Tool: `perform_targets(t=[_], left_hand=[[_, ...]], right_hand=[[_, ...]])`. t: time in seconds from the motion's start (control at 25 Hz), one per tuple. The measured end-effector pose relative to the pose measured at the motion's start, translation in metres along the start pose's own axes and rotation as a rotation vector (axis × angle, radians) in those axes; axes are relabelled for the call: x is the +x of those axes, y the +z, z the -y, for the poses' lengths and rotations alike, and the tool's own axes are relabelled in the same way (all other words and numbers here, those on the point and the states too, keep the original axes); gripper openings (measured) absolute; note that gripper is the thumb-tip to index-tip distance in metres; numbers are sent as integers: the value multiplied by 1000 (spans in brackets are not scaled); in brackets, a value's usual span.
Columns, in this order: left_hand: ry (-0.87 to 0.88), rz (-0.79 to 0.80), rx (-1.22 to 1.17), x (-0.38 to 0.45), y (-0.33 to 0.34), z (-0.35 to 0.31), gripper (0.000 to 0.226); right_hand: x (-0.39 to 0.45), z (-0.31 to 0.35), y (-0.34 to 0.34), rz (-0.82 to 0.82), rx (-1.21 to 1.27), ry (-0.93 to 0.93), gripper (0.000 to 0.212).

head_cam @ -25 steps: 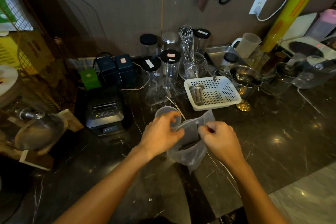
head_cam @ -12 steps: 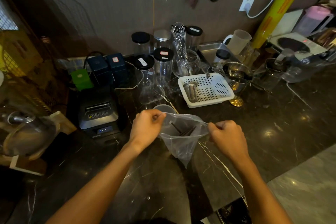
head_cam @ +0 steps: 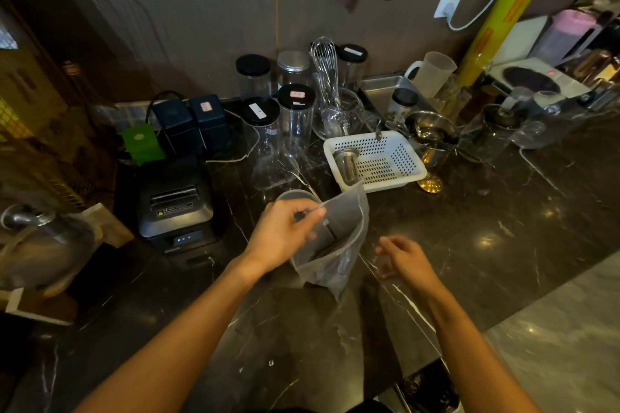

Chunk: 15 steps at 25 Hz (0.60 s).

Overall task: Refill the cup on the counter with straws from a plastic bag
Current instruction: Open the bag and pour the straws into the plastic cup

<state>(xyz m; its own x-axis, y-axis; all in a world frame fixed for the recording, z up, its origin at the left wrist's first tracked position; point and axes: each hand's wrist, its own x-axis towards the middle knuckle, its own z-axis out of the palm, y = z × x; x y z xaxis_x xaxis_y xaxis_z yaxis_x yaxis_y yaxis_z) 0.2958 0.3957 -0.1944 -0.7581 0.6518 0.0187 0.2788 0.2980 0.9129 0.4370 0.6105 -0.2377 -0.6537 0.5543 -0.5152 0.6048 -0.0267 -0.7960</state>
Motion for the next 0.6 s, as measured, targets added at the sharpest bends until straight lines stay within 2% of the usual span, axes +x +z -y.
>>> perform_targets(t=[0.12,0.24,0.36,0.48,0.6], left_hand=[[5,0,-65,5,6,-9,17],[-24,-11,-124,11,10,-21,17],[-15,6,-159,18,12,-33,17],[2,4,-210,30,14,-46,17],[28,-8,-255,44,13,-57,17]], right_hand=[[43,-24,11,158,264,165,31],[69,-34,15,261,520,208,35],[78,-32,14,312,653,202,31],[86,-24,8,374,738,192,41],[93,-20,2,424,797,205,26]])
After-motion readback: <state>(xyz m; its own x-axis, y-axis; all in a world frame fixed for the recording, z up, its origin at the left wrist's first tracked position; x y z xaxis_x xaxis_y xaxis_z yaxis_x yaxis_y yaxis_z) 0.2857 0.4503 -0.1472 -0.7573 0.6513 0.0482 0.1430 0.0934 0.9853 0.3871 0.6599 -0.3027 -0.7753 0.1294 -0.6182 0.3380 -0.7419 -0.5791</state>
